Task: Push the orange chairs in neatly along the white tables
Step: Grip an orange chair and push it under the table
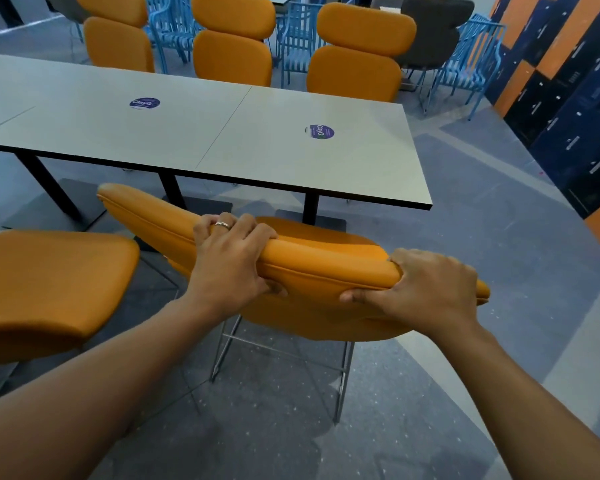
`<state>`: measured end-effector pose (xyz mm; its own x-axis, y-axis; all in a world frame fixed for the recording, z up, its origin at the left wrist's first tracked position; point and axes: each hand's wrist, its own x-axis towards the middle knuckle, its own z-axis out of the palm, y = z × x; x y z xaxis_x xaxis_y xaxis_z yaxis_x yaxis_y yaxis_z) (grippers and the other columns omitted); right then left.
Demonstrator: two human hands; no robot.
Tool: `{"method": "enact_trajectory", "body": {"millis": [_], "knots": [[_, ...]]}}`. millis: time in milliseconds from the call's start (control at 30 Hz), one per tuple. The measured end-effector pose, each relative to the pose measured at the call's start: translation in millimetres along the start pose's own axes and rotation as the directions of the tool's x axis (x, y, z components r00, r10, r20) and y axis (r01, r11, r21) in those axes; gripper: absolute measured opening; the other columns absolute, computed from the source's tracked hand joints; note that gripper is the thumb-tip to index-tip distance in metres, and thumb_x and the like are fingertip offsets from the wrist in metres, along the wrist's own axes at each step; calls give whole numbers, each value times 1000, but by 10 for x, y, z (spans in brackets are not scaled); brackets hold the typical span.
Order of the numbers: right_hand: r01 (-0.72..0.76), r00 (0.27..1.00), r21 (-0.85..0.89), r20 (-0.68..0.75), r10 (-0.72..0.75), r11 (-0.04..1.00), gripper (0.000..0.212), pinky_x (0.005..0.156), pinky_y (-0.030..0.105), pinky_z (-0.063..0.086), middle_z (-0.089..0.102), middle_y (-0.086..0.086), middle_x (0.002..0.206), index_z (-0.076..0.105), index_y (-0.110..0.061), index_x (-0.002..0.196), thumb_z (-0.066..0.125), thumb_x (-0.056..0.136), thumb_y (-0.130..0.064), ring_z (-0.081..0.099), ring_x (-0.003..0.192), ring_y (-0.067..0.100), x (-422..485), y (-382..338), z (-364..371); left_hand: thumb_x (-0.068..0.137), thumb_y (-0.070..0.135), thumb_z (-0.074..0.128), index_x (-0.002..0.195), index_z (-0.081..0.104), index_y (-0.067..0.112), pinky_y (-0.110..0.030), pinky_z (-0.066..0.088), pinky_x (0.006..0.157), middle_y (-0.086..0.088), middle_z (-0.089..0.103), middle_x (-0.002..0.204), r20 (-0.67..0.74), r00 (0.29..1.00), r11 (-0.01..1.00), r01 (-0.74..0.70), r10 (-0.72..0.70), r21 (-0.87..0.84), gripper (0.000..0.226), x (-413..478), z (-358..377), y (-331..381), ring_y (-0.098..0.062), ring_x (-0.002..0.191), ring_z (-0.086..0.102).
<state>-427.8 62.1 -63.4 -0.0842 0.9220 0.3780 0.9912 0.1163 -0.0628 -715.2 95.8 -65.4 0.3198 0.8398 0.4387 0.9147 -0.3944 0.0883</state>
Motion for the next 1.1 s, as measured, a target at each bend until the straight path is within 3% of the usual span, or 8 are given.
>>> {"method": "enact_trajectory", "body": {"millis": [133,267,400,533,700,800,900,1100], "knots": [[-6,1000,12,14,6,1000,82,53,25,33,52,-9,61,52,-29,66,30,54,-108,48,52,14,-144,-59,0,57,68,70,115,59,25,-49,26,99,-1,58,110,43,999,1000,0,-1,14,73,-178,-82,33,-28,109,50],[-43,994,45,99,39,998,86,61,30,41,54,-11,70,52,-31,73,26,50,-110,54,63,14,-113,-74,-43,58,58,78,121,55,26,-48,20,107,-3,57,116,93,994,998,63,-63,-6,74,-179,-154,135,-30,116,46],[-22,978,70,211,7,997,83,72,34,37,59,-10,81,55,-35,87,26,53,-106,55,76,14,-128,-147,-103,61,59,74,121,57,29,-47,22,106,0,57,116,154,982,992,115,-106,-50,69,-144,-244,137,-27,115,45],[-16,942,74,336,-10,997,78,81,40,39,59,-10,90,54,-39,102,40,56,-100,55,86,16,-25,-448,-141,63,65,72,118,58,32,-46,25,103,3,55,113,211,974,993,103,-87,-64,66,-57,-306,89,-23,110,45],[-108,940,-63,319,122,992,84,97,49,38,62,-3,108,53,-33,115,57,57,-94,57,103,24,15,-833,-53,68,67,67,127,47,39,-48,23,108,7,53,122,304,953,998,9,9,-58,68,-11,-346,-117,-20,117,43],[-172,921,-111,336,199,979,86,97,49,39,60,-3,101,51,-33,105,57,49,-98,57,102,24,44,-891,-49,62,69,69,128,44,41,-50,20,107,3,52,125,351,936,999,16,-33,50,76,-1,-381,-402,-24,119,43],[-184,915,-162,331,229,969,83,93,49,39,50,-6,89,48,-36,93,50,44,-102,56,96,23,116,-915,-27,56,71,69,123,47,39,-53,17,108,2,54,120,299,953,997,31,-51,74,78,-21,-376,-679,-27,117,45],[-174,929,-177,296,221,969,77,88,46,39,53,-10,84,55,-40,89,46,47,-103,57,90,20,256,-825,-23,48,84,61,109,58,32,-49,28,97,3,60,103,192,981,999,-31,26,24,80,129,-277,-804,-24,102,51]]}}
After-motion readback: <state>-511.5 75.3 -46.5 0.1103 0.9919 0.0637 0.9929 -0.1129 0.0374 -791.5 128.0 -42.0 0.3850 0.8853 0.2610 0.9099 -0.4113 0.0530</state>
